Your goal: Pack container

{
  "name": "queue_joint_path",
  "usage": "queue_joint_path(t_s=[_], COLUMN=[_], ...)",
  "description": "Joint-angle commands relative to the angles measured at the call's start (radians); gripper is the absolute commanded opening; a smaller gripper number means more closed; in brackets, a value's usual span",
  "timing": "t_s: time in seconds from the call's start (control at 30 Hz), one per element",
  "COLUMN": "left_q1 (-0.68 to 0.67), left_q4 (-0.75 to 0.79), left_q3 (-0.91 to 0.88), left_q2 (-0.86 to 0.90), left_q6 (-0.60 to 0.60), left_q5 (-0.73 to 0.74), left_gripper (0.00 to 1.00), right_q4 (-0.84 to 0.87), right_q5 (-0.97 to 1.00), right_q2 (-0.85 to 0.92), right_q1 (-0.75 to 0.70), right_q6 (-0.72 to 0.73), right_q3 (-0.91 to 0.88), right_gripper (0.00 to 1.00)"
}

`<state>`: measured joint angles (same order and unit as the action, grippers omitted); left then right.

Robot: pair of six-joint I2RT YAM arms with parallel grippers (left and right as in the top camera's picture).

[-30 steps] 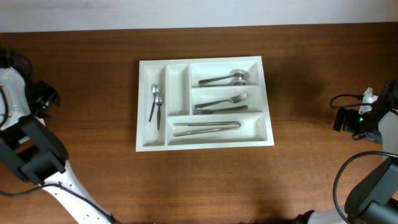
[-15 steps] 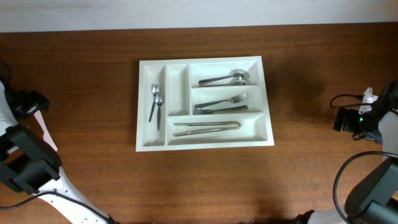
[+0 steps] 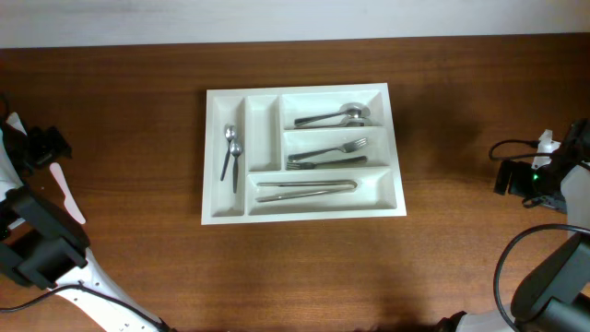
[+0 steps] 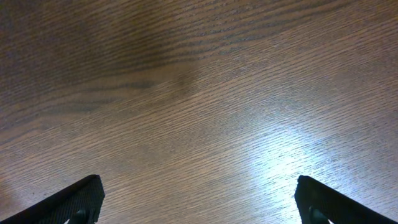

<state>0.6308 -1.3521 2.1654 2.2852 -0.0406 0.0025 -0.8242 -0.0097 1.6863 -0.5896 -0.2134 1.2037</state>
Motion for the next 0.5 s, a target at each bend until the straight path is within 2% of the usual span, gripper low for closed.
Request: queue_joint_path(t_s=[0.0, 0.23, 0.47], left_q1=[0.007, 0.034, 0.042], left_q4=[0.018, 0.050, 0.070], left_q3=[-0.009, -0.056, -0.106], left_q2=[-0.010, -0.010, -0.010], left_q6=[0.033, 0.030, 0.031], left_q5=[0.044, 0.092, 0.026], left_gripper=[0.99, 0.99, 1.00], right_q4=[0.002, 0.002, 0.002], right_q5=[-0.009, -0.009, -0.010], right_q2=[0.005, 0.005, 0.005], right_q1=[0.000, 0.000, 0.000], right_q6=[-0.003, -0.003, -0.003], right_q3=[0.000, 0.000, 0.000], right_gripper=[0.99, 0.99, 0.99])
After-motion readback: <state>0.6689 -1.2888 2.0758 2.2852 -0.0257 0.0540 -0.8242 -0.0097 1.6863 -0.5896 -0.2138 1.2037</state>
